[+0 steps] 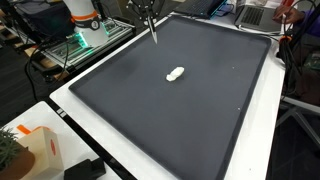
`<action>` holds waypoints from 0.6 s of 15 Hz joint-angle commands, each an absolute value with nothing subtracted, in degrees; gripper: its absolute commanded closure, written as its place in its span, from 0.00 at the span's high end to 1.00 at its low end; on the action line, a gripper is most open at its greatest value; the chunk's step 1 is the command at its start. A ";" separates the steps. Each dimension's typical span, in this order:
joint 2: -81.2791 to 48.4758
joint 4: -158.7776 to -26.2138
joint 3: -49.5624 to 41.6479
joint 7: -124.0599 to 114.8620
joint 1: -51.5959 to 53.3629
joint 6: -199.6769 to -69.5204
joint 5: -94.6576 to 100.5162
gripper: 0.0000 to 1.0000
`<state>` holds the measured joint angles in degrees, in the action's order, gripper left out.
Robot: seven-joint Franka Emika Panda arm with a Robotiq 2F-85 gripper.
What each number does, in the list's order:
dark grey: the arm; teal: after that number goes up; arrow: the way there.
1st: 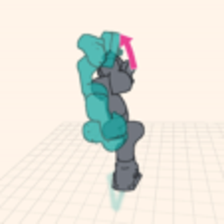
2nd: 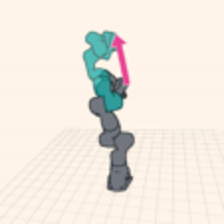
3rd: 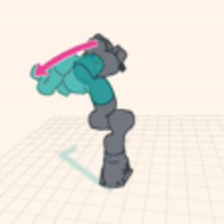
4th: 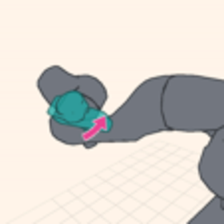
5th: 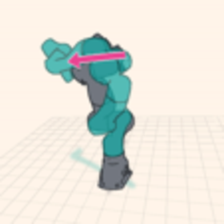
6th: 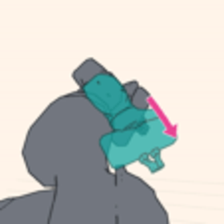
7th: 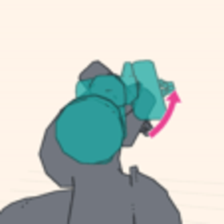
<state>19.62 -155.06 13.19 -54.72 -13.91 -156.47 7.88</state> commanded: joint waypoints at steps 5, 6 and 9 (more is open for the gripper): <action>22.36 -155.84 5.87 -34.37 -1.57 -151.18 -3.21 0.01; 22.81 -155.94 5.92 -32.69 -1.18 -150.11 -3.59 0.01; 24.59 -156.54 6.13 -29.66 -0.88 -148.41 -3.91 0.01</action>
<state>21.38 -155.06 6.95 -33.99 -2.07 -150.80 -1.91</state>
